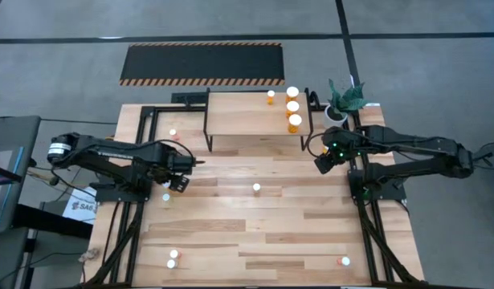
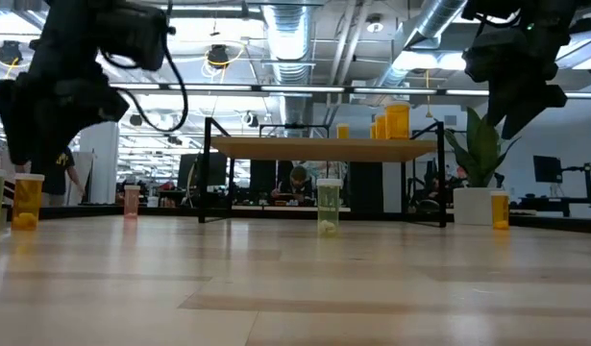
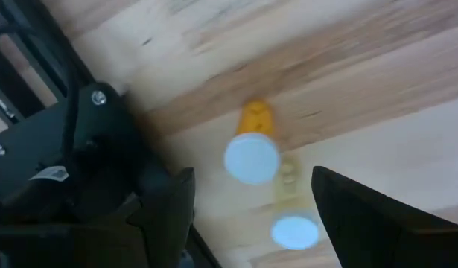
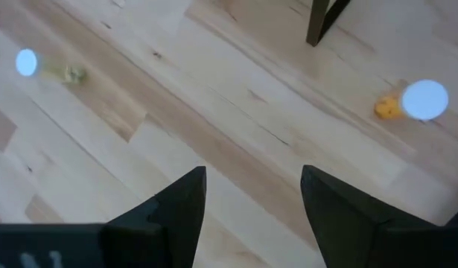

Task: Pick and place medicine bottles onto shelf by color
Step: Put the bottom small orange pill bottle on the shelf aligned with the other small orange pill bottle

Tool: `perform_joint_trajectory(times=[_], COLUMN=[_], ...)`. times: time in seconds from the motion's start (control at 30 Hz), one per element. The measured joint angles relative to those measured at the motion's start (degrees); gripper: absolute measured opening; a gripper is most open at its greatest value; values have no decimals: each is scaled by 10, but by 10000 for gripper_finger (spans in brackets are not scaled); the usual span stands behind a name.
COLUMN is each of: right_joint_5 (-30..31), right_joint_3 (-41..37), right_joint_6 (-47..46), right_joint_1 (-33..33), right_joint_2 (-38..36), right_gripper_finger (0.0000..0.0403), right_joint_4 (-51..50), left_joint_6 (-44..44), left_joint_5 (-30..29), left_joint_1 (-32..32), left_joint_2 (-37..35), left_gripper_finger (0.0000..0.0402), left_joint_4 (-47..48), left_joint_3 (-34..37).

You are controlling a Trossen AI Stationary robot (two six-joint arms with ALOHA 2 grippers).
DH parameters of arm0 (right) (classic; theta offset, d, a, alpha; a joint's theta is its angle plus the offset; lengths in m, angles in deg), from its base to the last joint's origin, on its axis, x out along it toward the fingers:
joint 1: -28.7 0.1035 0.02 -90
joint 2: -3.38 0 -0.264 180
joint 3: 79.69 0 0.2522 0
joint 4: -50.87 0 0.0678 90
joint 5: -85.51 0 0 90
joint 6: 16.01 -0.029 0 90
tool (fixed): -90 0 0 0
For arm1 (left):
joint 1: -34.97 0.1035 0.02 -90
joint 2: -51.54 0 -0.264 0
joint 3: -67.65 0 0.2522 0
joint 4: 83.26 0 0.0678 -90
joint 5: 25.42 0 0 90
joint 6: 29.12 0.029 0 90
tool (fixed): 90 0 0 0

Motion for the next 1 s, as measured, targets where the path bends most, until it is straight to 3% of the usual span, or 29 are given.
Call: perform_joint_trajectory(times=[0.37, 0.73, 1.0], right_joint_5=[0, 0, 0], right_joint_3=[0, 0, 0], right_joint_6=[32, 31, 31], right_joint_1=[0, 0, 0], right_joint_2=[0, 0, 0], right_gripper_finger=[238, 238, 238], right_joint_4=[0, -1, -1], left_joint_6=[32, 31, 41], left_joint_5=[-17, -10, -8], left_joint_1=[0, 0, 0], left_joint_2=[24, 23, 23], left_gripper_finger=[256, 254, 194], left_joint_4=[-60, -45, -39], left_joint_3=[21, 21, 21])
